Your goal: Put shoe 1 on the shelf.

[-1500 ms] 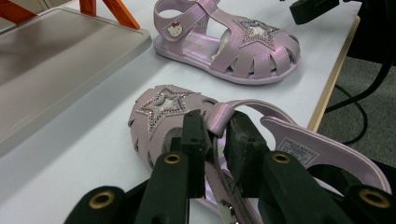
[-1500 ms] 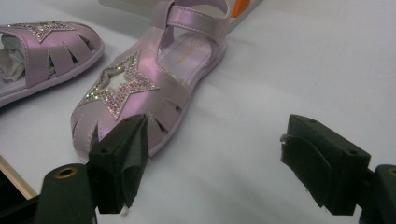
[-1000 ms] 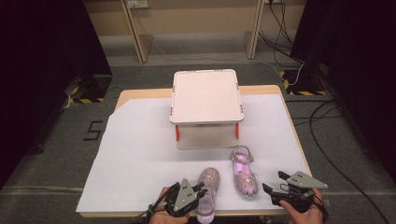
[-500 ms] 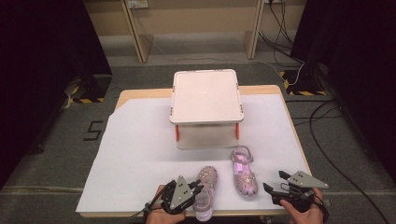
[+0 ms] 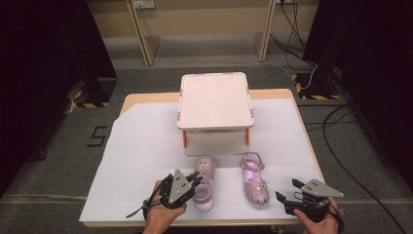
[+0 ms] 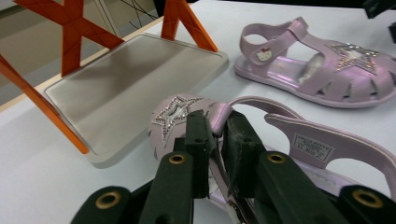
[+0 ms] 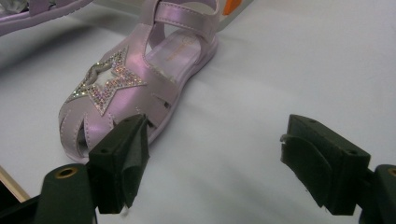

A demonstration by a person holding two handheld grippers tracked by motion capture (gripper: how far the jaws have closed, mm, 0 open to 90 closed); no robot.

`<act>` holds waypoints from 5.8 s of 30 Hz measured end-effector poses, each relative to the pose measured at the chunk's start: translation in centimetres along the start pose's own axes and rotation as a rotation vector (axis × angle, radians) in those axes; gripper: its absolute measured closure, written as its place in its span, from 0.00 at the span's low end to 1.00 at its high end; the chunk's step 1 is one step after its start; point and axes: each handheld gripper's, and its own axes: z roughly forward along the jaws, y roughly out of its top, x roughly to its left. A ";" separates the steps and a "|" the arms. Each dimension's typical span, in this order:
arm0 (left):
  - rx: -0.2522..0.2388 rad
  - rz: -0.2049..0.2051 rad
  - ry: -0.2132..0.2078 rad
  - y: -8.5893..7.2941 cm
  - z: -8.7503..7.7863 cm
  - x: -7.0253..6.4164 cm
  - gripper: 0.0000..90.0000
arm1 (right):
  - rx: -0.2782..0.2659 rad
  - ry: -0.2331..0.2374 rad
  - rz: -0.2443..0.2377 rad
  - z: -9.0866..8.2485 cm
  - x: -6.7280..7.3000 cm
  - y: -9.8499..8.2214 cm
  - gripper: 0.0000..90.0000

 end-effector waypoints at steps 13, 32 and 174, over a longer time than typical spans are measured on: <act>-0.014 -0.005 0.076 1.0 1.8 2.7 0.89 | 0.003 0.003 -0.005 0.2 0.1 0.1 0.26; 0.032 0.111 0.206 2.0 8.4 5.2 0.89 | 0.007 0.012 -0.004 0.3 0.2 0.1 0.26; 0.202 -0.261 0.321 -0.5 12.6 7.2 0.39 | 0.019 0.018 -0.019 0.5 0.4 0.0 0.26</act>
